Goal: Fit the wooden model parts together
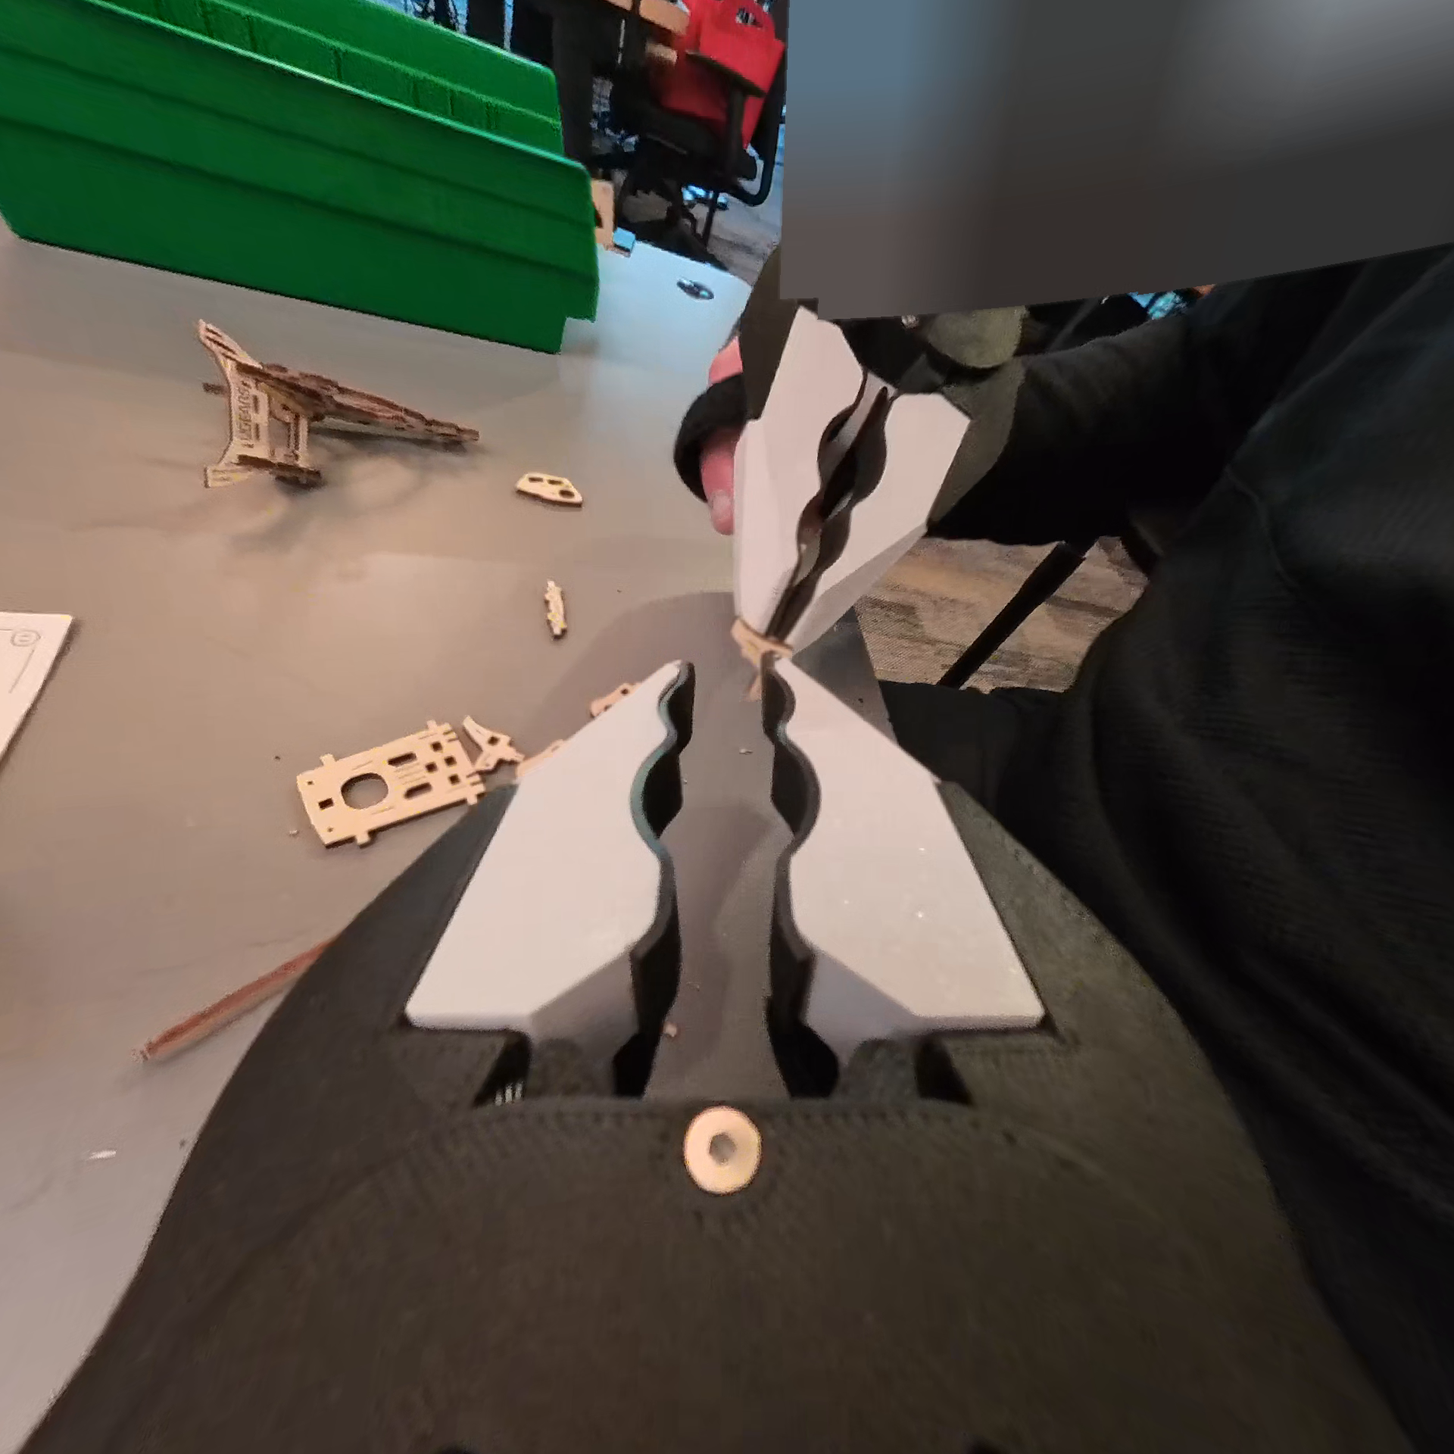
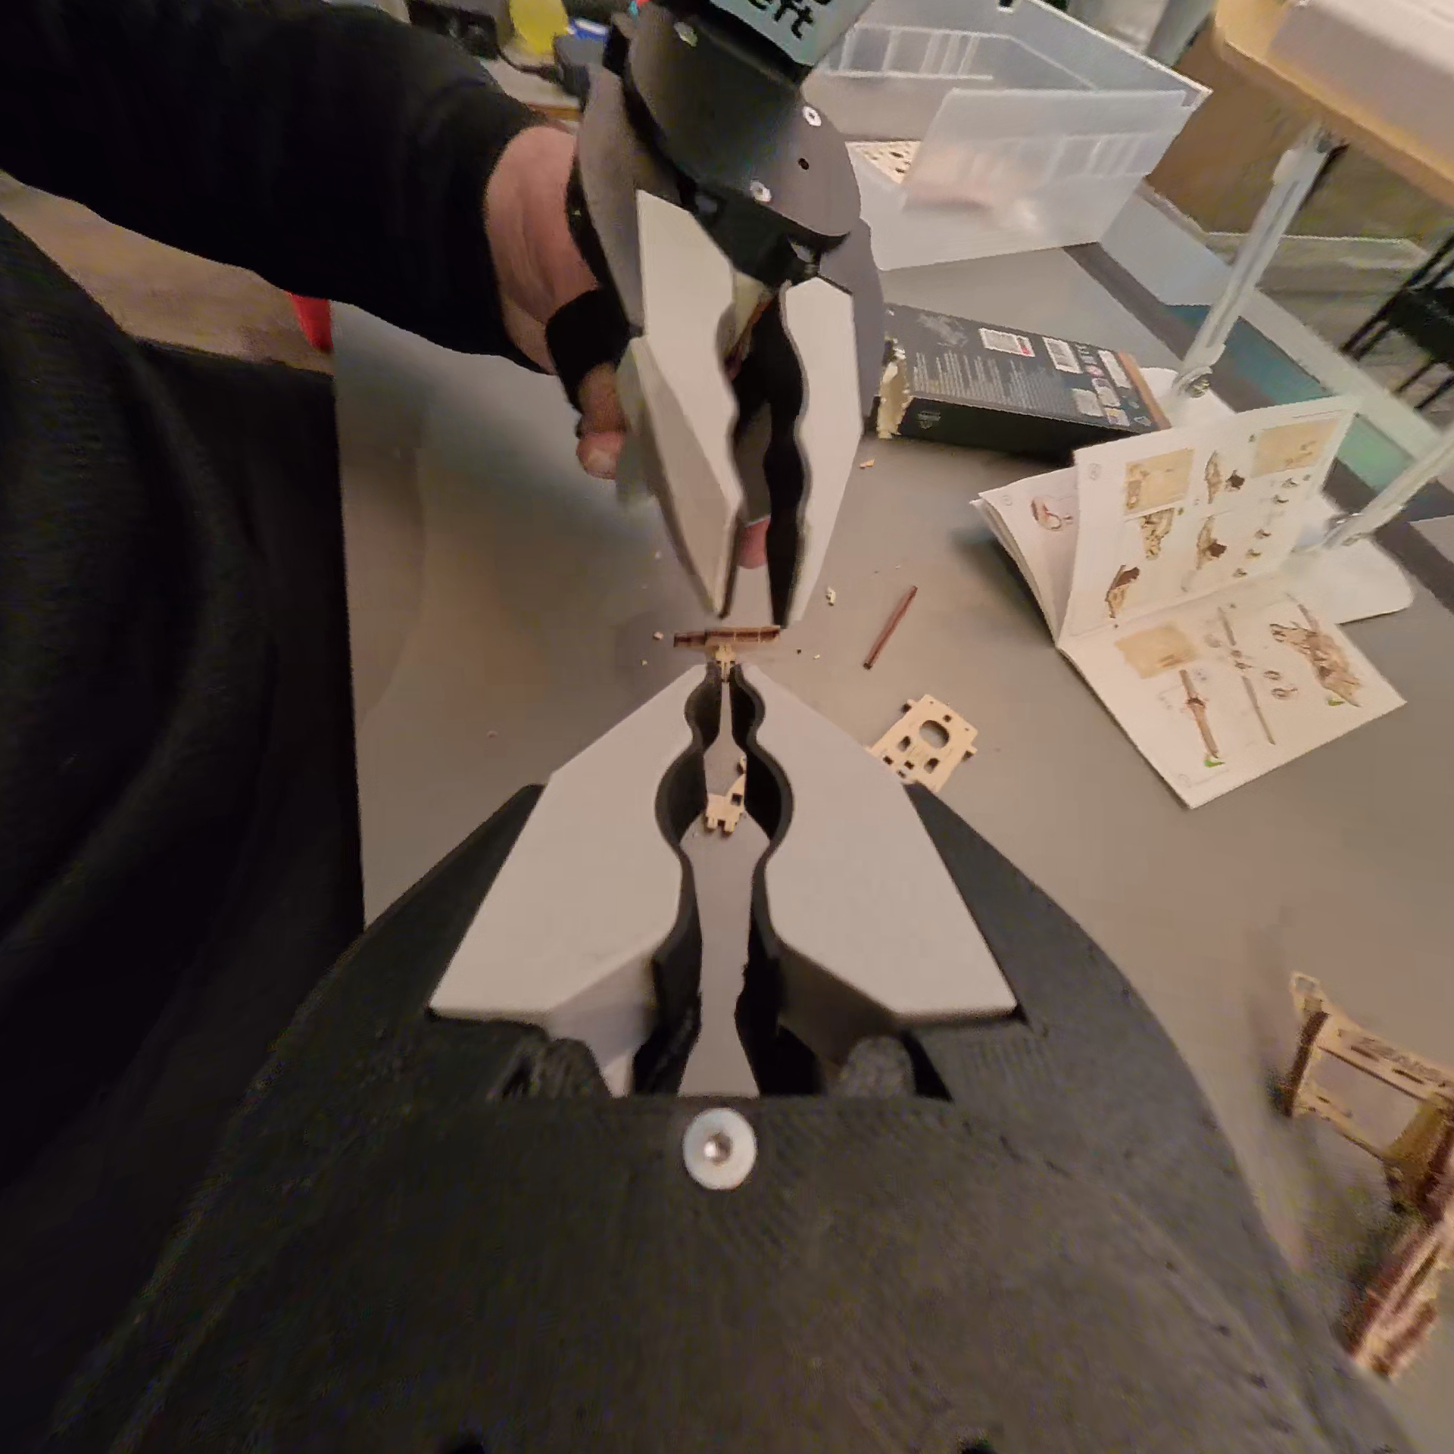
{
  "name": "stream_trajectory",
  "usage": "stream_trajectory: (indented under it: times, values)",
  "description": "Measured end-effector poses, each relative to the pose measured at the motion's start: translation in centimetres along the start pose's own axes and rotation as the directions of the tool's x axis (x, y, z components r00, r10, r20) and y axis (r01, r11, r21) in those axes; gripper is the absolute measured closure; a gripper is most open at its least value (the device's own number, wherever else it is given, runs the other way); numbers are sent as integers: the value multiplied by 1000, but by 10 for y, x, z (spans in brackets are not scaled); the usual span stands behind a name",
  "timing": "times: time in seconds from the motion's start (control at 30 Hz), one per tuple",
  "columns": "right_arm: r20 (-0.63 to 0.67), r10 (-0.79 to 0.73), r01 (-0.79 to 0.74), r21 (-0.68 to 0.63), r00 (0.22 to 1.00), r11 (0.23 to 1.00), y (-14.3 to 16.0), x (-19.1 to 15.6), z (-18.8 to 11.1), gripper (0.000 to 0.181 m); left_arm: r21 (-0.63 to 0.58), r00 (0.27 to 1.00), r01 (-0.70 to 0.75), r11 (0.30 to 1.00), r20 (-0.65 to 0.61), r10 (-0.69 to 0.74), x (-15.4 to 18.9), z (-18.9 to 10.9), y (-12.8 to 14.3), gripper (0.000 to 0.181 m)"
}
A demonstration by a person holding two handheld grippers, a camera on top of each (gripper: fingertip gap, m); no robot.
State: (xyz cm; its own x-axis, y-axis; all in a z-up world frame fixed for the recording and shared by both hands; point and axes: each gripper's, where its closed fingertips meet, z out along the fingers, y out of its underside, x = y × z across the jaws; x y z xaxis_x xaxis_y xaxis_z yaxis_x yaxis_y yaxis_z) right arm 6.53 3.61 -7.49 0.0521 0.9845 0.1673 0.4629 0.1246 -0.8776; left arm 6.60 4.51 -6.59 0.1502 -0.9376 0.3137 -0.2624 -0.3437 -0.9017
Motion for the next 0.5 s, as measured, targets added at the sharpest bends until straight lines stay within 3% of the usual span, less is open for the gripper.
stream_trajectory:
  times: [0.27,0.5]
  values:
    - [231,17,-36,79,973,996,-2,-9,-16,181,-58,972,-117,991,-211,103,18,11,-8,167]
    - [352,-82,37,134,933,990,-10,-20,-23,181,-40,921,-12,999,-389,-5,36,16,-14,176]
